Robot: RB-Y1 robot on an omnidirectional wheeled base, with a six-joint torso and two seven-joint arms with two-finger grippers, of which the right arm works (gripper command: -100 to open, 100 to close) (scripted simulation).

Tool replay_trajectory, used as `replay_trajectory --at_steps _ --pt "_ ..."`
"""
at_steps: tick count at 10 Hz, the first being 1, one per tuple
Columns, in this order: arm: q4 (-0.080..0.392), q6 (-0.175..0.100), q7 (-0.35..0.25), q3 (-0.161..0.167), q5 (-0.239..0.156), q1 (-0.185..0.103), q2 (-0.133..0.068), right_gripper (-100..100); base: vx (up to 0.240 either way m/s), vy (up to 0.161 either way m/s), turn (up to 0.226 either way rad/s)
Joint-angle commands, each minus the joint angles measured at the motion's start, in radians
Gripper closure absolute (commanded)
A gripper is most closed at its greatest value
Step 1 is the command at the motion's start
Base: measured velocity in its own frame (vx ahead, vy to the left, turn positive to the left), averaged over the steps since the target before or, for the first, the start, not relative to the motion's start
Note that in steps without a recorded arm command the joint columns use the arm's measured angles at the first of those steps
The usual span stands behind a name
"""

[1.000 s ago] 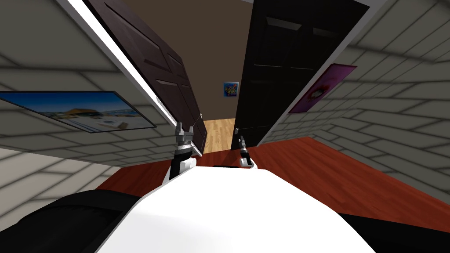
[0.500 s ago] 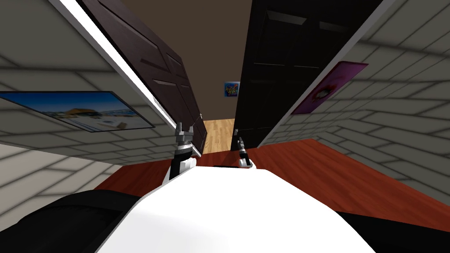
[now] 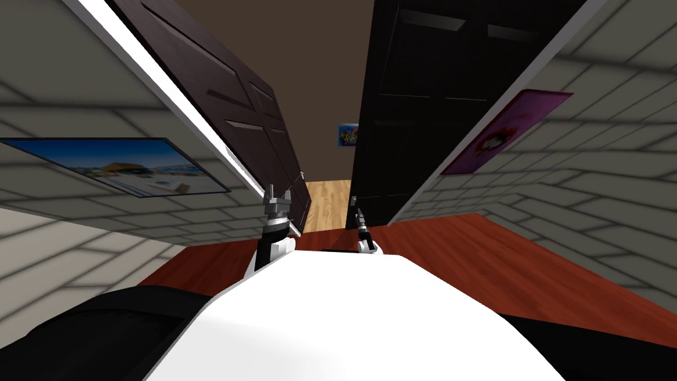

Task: Push the door open

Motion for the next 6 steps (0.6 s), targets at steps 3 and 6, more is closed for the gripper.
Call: replay_trajectory --at_steps 3,6 --pt "0.086 -0.002 -0.001 0.012 -0.006 -0.031 0.010 -100 0.106 -0.111 0.048" --pt "0.123 -0.006 -0.001 0.016 -0.008 -0.044 0.017 -100 0.045 -0.055 0.022"
